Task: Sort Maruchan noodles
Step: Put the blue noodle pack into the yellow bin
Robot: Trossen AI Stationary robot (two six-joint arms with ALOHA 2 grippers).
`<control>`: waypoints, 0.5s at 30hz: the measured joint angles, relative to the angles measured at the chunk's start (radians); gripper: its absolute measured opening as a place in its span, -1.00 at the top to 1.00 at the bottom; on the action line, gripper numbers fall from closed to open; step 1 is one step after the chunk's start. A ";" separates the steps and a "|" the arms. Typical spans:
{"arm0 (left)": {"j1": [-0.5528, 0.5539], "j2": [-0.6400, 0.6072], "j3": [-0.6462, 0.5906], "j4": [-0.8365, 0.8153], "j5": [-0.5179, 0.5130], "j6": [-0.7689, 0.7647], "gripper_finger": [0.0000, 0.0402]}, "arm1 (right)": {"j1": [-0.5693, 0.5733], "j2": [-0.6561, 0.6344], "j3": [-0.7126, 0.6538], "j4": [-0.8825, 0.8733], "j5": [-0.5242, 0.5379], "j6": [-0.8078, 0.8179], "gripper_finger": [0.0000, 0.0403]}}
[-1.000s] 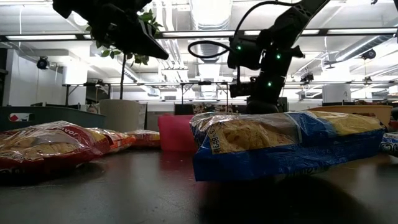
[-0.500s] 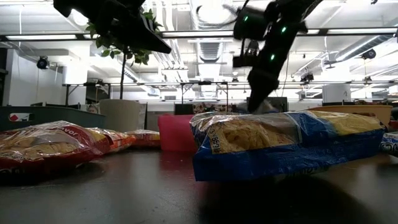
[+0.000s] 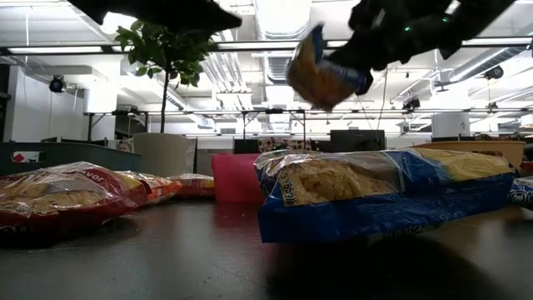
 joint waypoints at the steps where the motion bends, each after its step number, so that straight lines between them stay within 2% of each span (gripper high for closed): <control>1: 0.000 0.000 0.000 0.027 0.000 -0.001 1.00 | 0.001 -0.005 -0.017 0.061 -0.037 0.010 0.96; 4: 0.000 0.009 0.000 0.116 0.002 -0.021 1.00 | 0.009 -0.005 -0.058 0.237 -0.148 0.035 0.96; 8: 0.000 0.053 0.000 0.231 0.009 -0.072 0.99 | 0.042 0.034 -0.070 0.411 -0.240 0.025 0.96; 15: 0.000 0.132 0.000 0.419 0.049 -0.147 0.83 | 0.111 0.128 -0.063 0.573 -0.352 -0.008 0.96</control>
